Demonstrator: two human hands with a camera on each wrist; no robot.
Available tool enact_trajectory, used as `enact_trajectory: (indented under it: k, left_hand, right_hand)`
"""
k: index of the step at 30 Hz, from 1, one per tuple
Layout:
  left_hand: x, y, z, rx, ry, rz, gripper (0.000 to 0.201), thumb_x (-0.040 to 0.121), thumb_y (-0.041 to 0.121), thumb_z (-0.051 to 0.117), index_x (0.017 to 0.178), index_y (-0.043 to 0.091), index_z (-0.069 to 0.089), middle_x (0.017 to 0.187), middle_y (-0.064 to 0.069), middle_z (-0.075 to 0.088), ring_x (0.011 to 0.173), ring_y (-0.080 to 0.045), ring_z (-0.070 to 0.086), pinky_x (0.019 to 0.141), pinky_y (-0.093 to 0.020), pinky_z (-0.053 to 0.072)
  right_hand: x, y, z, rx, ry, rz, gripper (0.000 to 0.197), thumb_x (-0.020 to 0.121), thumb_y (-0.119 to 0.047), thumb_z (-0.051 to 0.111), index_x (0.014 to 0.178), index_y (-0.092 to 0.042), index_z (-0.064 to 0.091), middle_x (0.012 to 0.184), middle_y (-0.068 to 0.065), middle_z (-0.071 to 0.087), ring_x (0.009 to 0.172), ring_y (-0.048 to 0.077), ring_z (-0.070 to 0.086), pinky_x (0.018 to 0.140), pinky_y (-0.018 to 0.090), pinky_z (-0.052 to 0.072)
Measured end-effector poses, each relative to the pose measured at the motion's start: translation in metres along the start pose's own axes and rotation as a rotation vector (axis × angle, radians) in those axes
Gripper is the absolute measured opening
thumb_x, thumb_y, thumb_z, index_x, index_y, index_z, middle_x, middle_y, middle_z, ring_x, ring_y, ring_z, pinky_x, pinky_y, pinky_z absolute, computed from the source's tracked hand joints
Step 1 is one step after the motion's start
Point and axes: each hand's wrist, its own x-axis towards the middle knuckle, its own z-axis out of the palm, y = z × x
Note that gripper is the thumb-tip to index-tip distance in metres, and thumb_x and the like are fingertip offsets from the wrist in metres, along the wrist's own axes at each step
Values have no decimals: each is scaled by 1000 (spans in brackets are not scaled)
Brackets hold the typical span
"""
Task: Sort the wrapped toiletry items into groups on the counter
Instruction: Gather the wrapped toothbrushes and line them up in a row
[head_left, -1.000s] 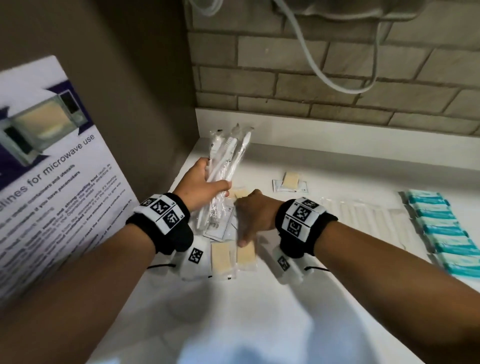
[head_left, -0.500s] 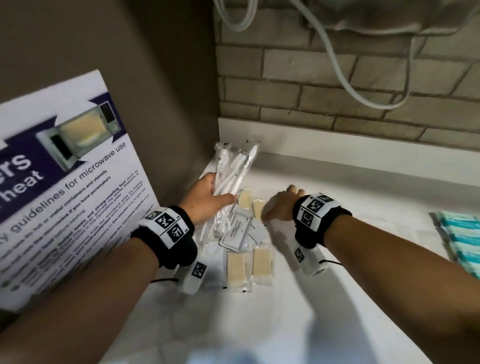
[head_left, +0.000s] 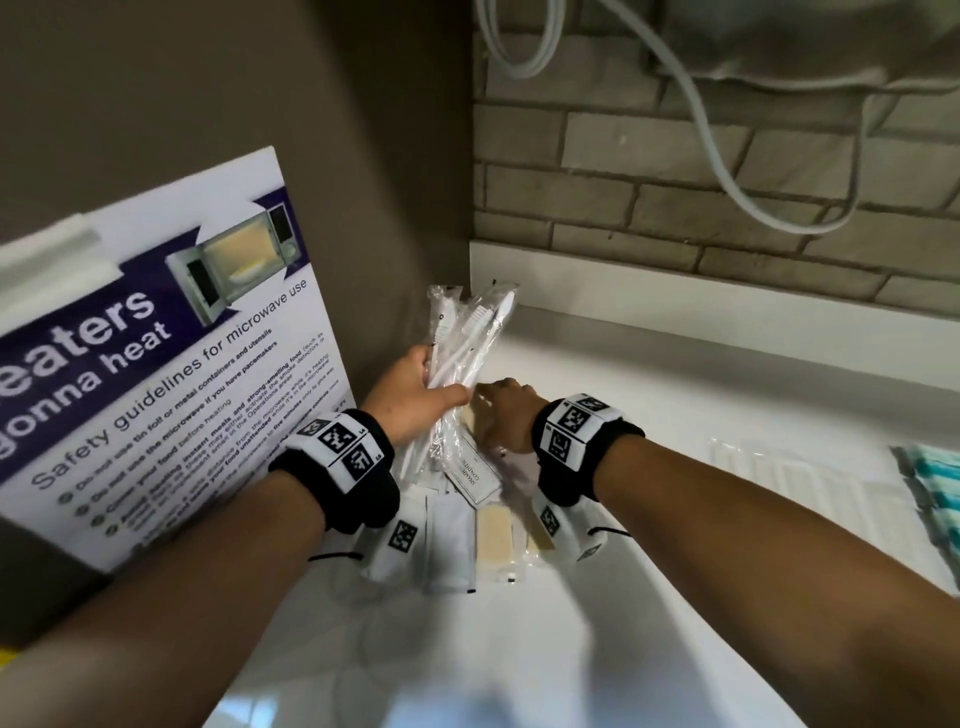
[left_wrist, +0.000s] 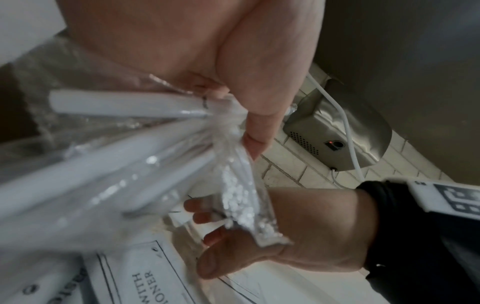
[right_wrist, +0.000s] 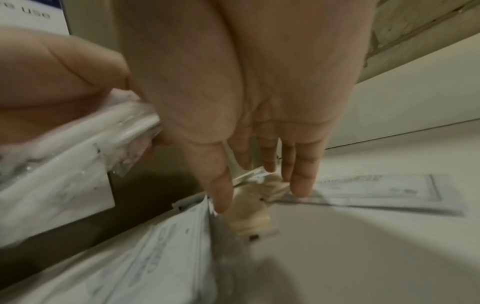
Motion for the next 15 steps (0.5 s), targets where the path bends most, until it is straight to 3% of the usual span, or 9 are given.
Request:
enact_trajectory:
  k: [3,5,7,8,10,12,15]
  left_hand:
    - [-3,3,5,18,-28,-4,47,75,28,77,116,20,56,101,-2,70,93,-20,69,88,-42,55]
    - [-2,3,15,63,-66,0,57,62,41,77,112,22,57,101,-4,70,93,-23,69,89,-47,55]
    - [-1,5,32,114,-103,12,65,55,48,74,112,21,57,105,-3,69,95,-23,67,90,-47,54]
    - [-2,7,41,127,-123,20,67,55,50,73,113,20,56,106,-2,68,97,-23,66,90,-47,53]
    - [-13,19,63,141,-188,40,64,60,49,72,115,20,55,109,-2,66,98,-23,65,89,-47,53]
    - [-23,28,87,119,-253,53,49,73,40,73,114,19,54,107,-2,66,96,-21,64,85,-42,54]
    - [-30,33,120,88,-299,68,34,82,31,73,108,19,55,100,-1,66,90,-19,64,80,-39,54]
  right_hand:
    - [-19,15,-11,247,96,-38,55,88,-16,61,140,-11,44,138,13,50,112,24,55,91,31,45]
    - [-33,29,-18,461,145,-12,41,94,-15,53,134,-10,49,124,12,62,93,22,63,79,28,48]
    - [-53,43,-23,741,142,40,30,95,-9,49,124,-9,53,102,12,66,66,19,59,60,26,46]
    - [-61,50,-26,835,141,65,25,95,-9,48,119,-8,53,96,11,65,61,18,57,57,27,45]
    - [-79,68,-26,922,172,100,15,97,-13,47,108,-7,54,89,8,64,60,19,57,56,28,48]
    - [-95,87,-25,975,213,139,12,97,-16,50,99,-5,56,83,7,63,61,20,59,56,28,51]
    - [-113,113,-19,1032,276,218,10,92,-9,60,84,-7,55,74,9,64,57,21,62,57,30,55]
